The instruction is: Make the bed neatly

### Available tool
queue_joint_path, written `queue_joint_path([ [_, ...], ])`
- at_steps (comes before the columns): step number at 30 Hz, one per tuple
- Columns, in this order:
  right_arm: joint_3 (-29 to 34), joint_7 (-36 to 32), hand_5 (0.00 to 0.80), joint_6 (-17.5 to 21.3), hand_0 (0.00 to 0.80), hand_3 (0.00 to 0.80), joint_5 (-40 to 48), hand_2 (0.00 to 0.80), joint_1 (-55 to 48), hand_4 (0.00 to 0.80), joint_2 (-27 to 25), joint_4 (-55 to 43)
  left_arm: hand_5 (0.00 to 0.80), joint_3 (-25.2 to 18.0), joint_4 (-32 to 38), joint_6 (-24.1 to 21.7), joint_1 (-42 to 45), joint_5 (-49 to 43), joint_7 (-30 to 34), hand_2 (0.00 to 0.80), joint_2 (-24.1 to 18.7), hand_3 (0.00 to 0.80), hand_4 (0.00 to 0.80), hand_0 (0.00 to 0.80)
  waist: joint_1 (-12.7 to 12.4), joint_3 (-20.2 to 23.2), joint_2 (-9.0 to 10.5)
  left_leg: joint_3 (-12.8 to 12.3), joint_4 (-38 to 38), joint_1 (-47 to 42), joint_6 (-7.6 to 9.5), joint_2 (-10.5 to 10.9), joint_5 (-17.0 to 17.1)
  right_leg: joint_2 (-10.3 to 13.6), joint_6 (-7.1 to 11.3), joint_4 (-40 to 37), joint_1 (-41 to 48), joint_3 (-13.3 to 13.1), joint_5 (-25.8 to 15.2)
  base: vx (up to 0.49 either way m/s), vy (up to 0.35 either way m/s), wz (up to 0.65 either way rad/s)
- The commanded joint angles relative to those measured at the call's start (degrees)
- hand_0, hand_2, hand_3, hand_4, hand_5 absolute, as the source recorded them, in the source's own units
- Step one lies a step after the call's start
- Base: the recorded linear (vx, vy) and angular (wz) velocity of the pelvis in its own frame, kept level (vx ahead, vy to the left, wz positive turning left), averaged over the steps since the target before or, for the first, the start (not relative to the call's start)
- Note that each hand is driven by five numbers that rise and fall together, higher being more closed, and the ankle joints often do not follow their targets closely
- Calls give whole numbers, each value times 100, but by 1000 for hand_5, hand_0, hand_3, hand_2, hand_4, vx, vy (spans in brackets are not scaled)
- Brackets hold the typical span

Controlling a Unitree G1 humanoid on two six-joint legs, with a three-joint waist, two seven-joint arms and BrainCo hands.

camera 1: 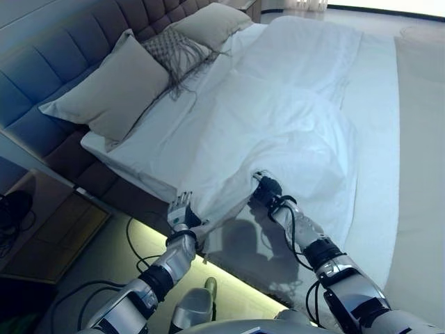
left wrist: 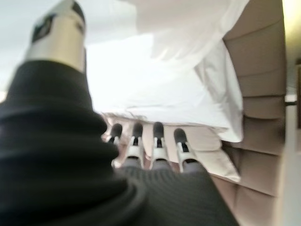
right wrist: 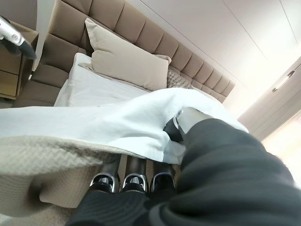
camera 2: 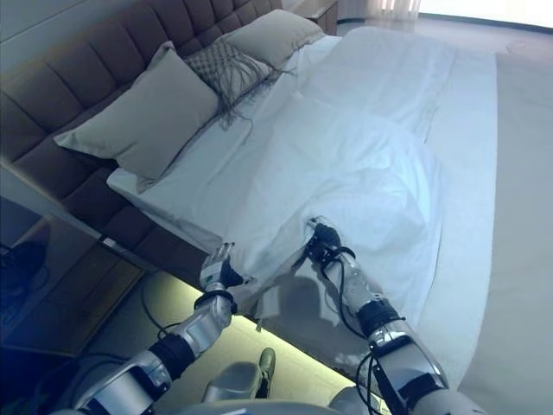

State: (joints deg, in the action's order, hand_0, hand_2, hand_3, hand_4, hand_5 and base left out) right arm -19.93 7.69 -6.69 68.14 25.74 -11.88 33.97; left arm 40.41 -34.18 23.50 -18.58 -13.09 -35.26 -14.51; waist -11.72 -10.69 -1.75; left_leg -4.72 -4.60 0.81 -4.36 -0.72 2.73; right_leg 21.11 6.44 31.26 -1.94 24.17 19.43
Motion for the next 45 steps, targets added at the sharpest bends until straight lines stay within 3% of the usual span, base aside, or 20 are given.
queue_joint_path([
  [1,88,-186,800,201,800,800,44,800,495,800,283,-836,0,-25,82,124,-495,386,-440,0,117,0,0,0,71,-31,202,88,-258,20,39,-382,145,397,772,-1791,5,-38,-2772,-56,-4,-2],
  [8,115,13,800,7,800,800,-130,800,1001,800,214,-1001,0,27,46,230,-885,1058,-856,0,407,0,0,0,176,-215,22,78,-3,475,9,-426,514,431,778,-1747,-454,-53,-2844,-98,44,-4],
  [15,95,195,800,-603,800,800,-457,800,1444,800,-43,-1339,0,-8,-108,-172,-1080,1841,-918,0,772,0,0,0,395,-348,-343,-92,106,810,-31,-350,790,609,757,-1555,-935,-262,-2795,-78,188,-15],
  [22,-75,449,800,-1064,800,800,-710,800,1380,800,-35,-1896,0,-234,-351,-340,-981,2922,-535,0,1058,0,0,0,605,-302,-617,-289,120,829,-36,-228,894,775,734,-1475,-1110,-451,-2795,63,146,-18],
  [30,-250,641,800,-1444,800,800,-806,800,1229,800,-47,-2321,0,-324,-643,-326,-857,3092,-49,0,1154,0,0,0,822,-217,-851,-488,94,821,-54,-178,911,884,680,-1394,-1303,-713,-2777,82,110,-14],
  [31,-273,638,800,-1488,800,800,-799,800,1195,800,-64,-2392,47,-333,-664,-326,-851,3161,44,47,1168,47,47,47,863,-200,-883,-523,101,828,-54,-183,912,890,679,-1398,-1346,-758,-2778,55,75,-10],
  [33,-322,617,800,-1502,800,800,-831,800,1186,800,-36,-2398,502,-332,-746,-380,-865,3282,170,502,1219,502,502,502,915,-194,-932,-578,108,832,-50,-187,905,891,673,-1387,-1407,-827,-2765,38,72,-9],
  [35,-355,555,800,-1531,800,800,-926,800,1144,800,15,-2425,800,-379,-836,-487,-882,3454,214,800,1288,800,800,800,969,-193,-975,-637,127,828,-49,-189,904,897,668,-1398,-1433,-874,-2753,23,77,-20],
  [45,-481,541,800,-1667,800,800,-1161,800,1030,800,71,-2461,800,-423,-1059,-760,-940,3977,83,800,1453,800,800,800,1098,-171,-1131,-789,132,792,-63,-179,893,999,630,-1374,-1446,-943,-2710,15,70,-6],
])
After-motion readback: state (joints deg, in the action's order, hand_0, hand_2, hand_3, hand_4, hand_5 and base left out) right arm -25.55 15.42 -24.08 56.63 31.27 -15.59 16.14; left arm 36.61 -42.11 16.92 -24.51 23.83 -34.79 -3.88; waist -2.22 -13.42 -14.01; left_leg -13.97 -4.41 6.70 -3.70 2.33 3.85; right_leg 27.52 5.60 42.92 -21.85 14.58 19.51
